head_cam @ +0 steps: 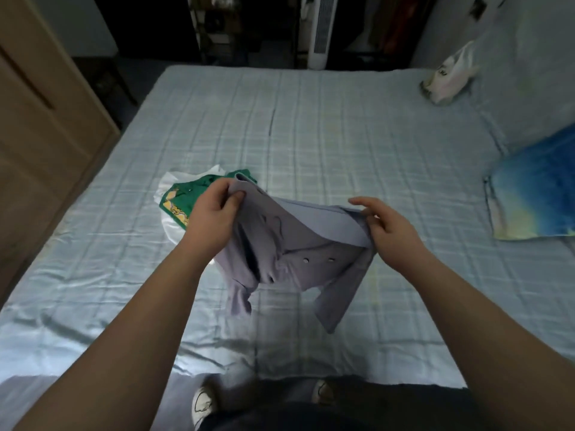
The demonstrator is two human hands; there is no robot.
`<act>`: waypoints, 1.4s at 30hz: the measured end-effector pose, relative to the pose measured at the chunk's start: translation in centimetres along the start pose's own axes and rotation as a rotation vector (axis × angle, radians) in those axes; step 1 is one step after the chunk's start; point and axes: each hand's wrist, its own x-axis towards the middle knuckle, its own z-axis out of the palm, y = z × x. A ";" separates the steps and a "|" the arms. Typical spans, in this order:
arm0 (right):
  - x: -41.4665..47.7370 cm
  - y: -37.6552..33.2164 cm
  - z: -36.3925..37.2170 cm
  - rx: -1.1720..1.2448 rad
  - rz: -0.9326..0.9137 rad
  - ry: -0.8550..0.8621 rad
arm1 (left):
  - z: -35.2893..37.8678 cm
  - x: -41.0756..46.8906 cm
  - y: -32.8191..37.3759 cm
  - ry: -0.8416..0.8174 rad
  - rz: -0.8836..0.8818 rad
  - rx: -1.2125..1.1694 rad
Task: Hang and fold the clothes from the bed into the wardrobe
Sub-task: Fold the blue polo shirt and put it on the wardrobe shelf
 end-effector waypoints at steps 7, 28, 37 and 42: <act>-1.6 4.2 -6.4 -0.005 0.000 0.058 | 5.4 0.6 7.2 -0.061 0.108 0.020; -9.3 -8.2 -10.1 -0.048 -0.111 0.082 | -5.6 0.1 19.0 -0.169 0.366 -0.082; -11.2 -9.6 -8.3 -0.020 -0.034 0.461 | -8.0 -2.7 16.4 -0.280 0.456 0.179; -11.7 -9.5 -5.6 -0.127 -0.066 0.528 | -8.3 -3.2 14.3 -0.394 0.410 0.514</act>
